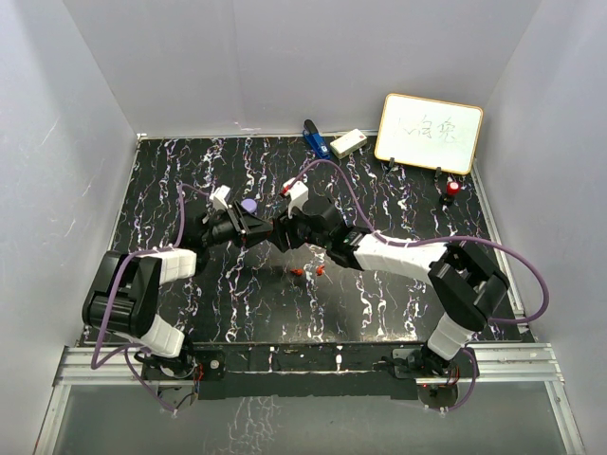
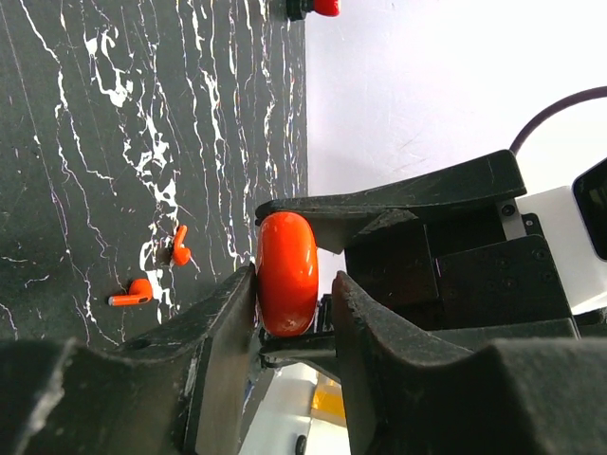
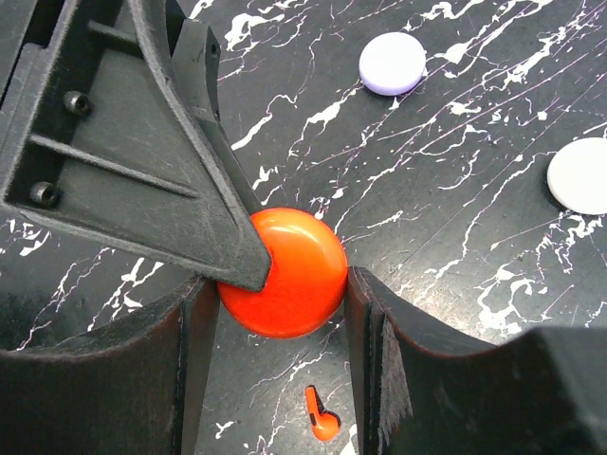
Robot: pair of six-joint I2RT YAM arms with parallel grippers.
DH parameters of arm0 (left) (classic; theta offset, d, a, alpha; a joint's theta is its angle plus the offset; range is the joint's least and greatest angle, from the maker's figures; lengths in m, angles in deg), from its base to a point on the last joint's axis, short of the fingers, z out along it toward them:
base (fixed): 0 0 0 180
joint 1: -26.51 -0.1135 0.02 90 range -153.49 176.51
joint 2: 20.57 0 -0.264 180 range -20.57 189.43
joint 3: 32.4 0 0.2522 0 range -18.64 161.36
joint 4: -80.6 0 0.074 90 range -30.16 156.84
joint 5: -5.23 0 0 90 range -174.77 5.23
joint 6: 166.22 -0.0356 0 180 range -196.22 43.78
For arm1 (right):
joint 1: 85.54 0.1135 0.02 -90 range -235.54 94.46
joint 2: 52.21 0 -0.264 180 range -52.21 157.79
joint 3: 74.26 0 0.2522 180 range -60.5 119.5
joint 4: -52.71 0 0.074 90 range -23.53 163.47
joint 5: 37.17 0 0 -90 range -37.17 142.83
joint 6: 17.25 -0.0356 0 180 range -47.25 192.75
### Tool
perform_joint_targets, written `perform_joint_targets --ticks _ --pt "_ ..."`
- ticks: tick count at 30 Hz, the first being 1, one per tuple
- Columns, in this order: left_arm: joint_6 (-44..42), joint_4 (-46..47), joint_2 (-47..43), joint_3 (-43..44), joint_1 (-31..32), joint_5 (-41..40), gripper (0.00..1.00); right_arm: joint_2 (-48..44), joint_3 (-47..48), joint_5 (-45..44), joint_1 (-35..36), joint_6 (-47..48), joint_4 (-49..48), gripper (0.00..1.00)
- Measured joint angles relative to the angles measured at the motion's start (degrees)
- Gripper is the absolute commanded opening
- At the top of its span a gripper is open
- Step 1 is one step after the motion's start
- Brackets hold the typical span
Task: Insert the wireless bluetooth earbuds into the charging case
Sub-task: Pick up the charging case at the center of the board.
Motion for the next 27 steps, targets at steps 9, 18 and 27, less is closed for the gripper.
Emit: perform_joint_targets --ticks 9,18,27 --pt "1.5 2.6 2.5 0.0 0.9 0.2 0.00 -0.2 0.0 0.8 -0.4 -0.2 1.2 0.59" --pt "1.3 4.0 3.4 1.6 0.9 0.1 0.00 -5.0 -0.8 8.5 -6.6 -5.2 1.9 0.79" --pt "8.6 21.0 16.6 7.3 0.9 4.8 0.00 -12.6 -3.7 21.5 -20.5 -15.1 0.1 0.69"
